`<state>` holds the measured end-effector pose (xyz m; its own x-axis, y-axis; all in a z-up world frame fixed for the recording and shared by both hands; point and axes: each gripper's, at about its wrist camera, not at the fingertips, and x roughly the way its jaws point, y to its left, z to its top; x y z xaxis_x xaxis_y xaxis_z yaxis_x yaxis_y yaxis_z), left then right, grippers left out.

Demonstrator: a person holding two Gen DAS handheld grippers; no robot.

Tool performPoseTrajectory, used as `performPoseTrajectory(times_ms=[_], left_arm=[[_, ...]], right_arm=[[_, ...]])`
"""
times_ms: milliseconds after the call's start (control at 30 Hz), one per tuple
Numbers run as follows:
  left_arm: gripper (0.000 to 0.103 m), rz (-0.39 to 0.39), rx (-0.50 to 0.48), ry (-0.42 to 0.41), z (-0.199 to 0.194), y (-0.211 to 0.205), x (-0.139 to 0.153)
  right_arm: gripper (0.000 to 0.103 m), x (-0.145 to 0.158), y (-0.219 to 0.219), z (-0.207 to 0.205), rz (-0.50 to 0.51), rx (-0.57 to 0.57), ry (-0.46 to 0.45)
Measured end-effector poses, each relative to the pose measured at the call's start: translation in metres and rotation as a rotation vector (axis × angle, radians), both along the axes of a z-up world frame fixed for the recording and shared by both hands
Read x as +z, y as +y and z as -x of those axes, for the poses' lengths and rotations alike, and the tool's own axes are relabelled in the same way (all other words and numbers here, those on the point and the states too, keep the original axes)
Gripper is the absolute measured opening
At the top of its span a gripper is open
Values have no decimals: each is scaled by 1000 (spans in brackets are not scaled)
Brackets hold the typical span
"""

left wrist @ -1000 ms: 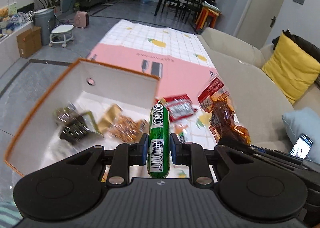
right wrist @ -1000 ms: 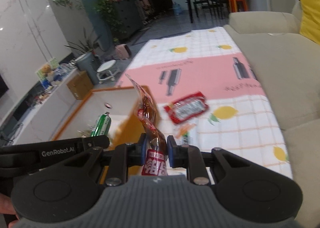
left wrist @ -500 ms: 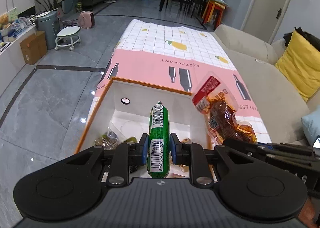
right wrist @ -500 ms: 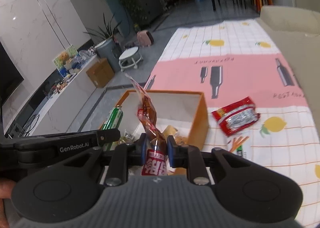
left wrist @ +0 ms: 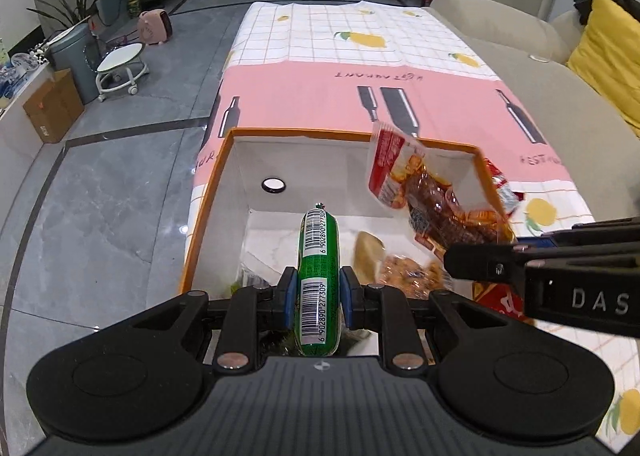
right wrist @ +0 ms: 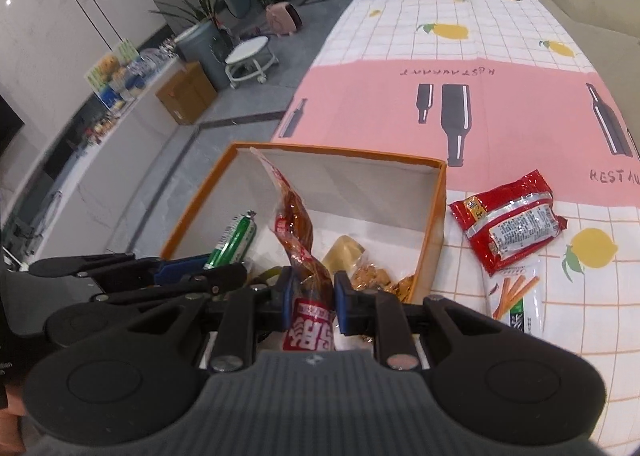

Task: Organize snacks
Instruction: 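Carry the sausage and red strip pack over the box and release both inside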

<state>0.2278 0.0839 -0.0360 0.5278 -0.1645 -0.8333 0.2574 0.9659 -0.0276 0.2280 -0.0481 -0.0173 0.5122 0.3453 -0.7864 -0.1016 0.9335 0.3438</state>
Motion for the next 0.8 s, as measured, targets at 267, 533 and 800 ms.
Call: performPoseTrajectory(times_ms=[267, 533, 800], left_arm=[[24, -18, 10, -5, -21, -2, -12], [24, -72, 2, 36, -35, -9, -30], [25, -93, 32, 83, -39, -2, -43]], right_arm=[[18, -21, 17, -27, 106, 55, 38], [20, -38, 21, -40, 173, 109, 64], [26, -40, 28, -42, 187, 150, 53]])
